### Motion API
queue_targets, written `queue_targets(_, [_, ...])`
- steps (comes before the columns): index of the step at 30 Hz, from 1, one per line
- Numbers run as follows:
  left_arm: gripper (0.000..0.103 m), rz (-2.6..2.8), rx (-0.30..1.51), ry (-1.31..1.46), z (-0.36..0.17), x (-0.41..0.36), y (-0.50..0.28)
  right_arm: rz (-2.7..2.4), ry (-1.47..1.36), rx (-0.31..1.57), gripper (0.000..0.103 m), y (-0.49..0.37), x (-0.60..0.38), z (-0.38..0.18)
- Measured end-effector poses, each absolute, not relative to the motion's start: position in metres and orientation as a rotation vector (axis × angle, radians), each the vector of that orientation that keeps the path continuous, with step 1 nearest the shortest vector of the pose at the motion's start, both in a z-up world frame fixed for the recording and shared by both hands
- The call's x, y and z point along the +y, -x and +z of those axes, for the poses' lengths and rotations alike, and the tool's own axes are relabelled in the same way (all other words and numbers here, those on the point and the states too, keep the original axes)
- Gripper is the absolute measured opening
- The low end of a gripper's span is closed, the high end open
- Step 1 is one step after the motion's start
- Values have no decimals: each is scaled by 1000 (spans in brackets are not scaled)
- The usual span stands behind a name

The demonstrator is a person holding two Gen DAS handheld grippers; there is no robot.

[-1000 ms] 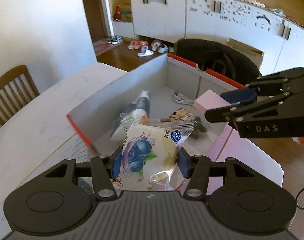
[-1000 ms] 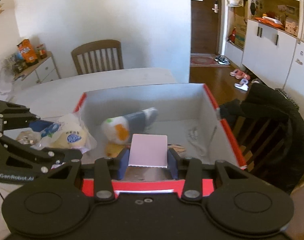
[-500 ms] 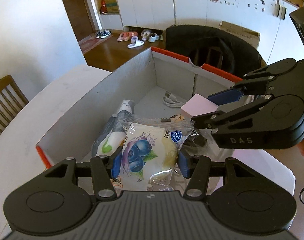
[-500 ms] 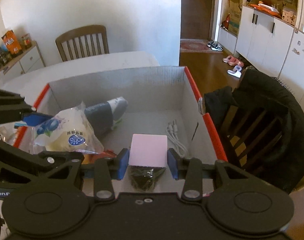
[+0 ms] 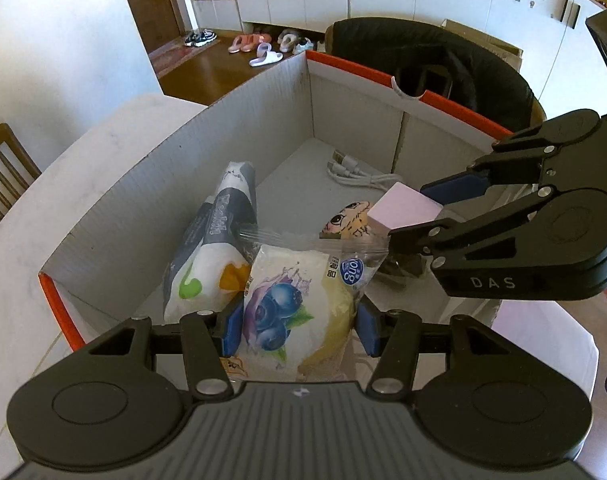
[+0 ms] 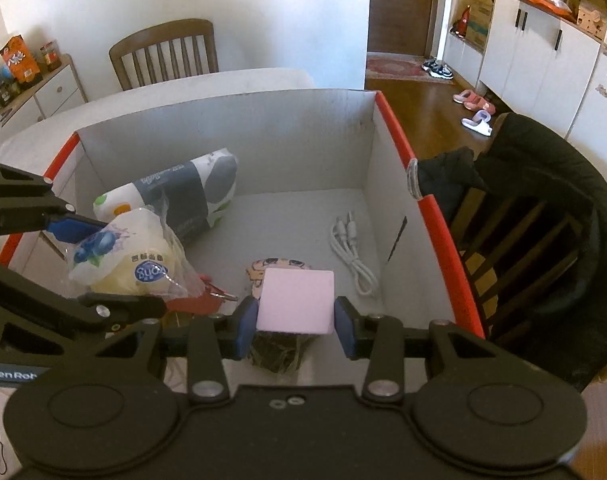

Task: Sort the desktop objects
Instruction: 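Lower bread package into the box with left gripper while right gripper lowers pink pad, then open both grippers and withdraw them from the shoebox toward the table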

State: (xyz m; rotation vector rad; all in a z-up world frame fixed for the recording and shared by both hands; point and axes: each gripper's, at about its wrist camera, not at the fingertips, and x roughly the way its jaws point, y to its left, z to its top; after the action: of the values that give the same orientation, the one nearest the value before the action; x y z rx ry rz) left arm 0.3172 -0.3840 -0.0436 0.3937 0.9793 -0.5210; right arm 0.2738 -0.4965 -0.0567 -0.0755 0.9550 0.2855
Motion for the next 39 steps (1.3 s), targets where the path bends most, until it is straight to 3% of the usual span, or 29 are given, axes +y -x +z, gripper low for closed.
queue_targets(3, [55,-522,989,-383,-43,-382,-318,288,80,966,43,-276,-495,-57])
queue_targets(11, [69,-501,1001,-323,-40,-368,-317,309,89,953,51,-271,-497,-51])
queue_targets(16, [73,-503,977,-296,-31,-360,-308,325,79,931,64,-264,-498,-42])
queue_targets(39, [75,-407,838,-123,18,-296,-252,442,110,838,64,-223,-471,8])
